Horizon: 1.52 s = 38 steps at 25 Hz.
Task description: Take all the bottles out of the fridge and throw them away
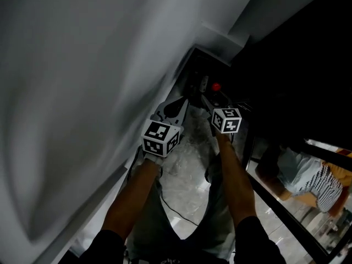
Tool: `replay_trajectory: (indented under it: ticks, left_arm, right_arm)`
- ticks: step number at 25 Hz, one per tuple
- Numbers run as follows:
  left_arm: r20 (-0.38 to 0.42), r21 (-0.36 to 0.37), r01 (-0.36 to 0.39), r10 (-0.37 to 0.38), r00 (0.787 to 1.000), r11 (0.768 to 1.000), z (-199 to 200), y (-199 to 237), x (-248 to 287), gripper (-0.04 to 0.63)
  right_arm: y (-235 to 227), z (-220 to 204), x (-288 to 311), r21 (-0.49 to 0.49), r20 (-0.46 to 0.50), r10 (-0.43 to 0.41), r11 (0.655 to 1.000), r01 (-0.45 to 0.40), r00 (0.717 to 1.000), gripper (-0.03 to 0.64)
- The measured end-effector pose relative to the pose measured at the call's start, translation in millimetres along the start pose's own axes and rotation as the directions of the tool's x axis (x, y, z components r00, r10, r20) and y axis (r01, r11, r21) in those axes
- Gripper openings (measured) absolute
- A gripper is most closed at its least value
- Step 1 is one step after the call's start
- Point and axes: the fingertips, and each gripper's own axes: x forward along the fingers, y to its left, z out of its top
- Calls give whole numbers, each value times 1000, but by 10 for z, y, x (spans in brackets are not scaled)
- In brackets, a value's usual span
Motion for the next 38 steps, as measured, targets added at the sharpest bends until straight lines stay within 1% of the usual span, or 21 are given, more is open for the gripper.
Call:
replay_trajectory:
  ticks: [3, 9, 10, 11, 13, 14, 17, 19, 20, 22, 25, 27, 29, 32, 35, 38]
  left_arm:
    - [-7, 4, -3, 3, 1000, 1000, -83, 19, -4, 8]
    - [6, 17, -9, 9, 1000, 1000, -83, 77, -14, 7]
    - [5, 15, -9, 9, 1000, 1000, -85, 84, -20, 7]
    - [4, 13, -9, 9, 1000, 1000, -80, 83, -25, 8]
    - [3, 7, -7, 7, 1000, 1000, -34, 74, -33, 6]
    - [4, 3, -7, 7, 1000, 1000, 7, 68, -38, 8]
    - [2, -8, 0, 0, 1000, 1000, 166, 5, -80, 8]
    - [-2, -9, 13, -13, 1000, 1000, 329, -80, -144, 8]
    - [-4, -9, 21, -21, 1000, 1000, 436, -134, -192, 8]
    - [-10, -7, 46, -47, 999, 999, 686, -270, -315, 6]
    - [-23, 25, 91, -91, 996, 996, 1133, -531, -531, 8]
    - [-32, 47, 109, -108, 994, 993, 1446, -735, -758, 8]
    - [-45, 58, 129, -127, 991, 990, 1737, -971, -1042, 6]
    - [-52, 63, 157, -154, 987, 986, 2163, -1344, -1448, 6]
    - [-21, 81, 162, -161, 987, 984, 2553, -1724, -1769, 6]
    - [19, 114, 156, -159, 987, 981, 2843, -2129, -2000, 8]
  right_arm:
    - [-49, -102, 89, 4, -15, -14, 1000, 14, 1000, 308]
    - [-180, -155, 266, -8, -33, -49, 999, 49, 998, 305]
    - [-196, -141, 270, -13, -35, -65, 998, 65, 997, 272]
    - [-206, -111, 257, -23, -35, -85, 996, 84, 996, 217]
    - [-208, -23, 203, -38, -26, -115, 993, 114, 993, 140]
    - [-200, 19, 165, -37, -20, -122, 992, 121, 992, 125]
    - [-164, 145, -69, -23, -2, -142, 990, 142, 990, 107]
    - [-101, 305, -343, -12, 21, -154, 988, 154, 988, 74]
    - [-40, 412, -503, -8, 34, -157, 987, 158, 987, 44]
    - [150, 672, -856, -9, 60, -157, 987, 158, 986, 9]
    - [530, 1181, -1457, -11, 109, -160, 987, 162, 981, 9]
    - [860, 1537, -1903, -14, 142, -152, 988, 156, 978, 9]
    - [1199, 1877, -2382, -12, 171, -141, 989, 145, 975, 9]
    - [1589, 2396, -3085, -9, 224, -128, 991, 133, 966, 9]
    - [1850, 2817, -3696, -40, 266, -99, 993, 114, 959, 9]
    - [2035, 3042, -4266, -61, 295, -62, 995, 83, 953, 9]
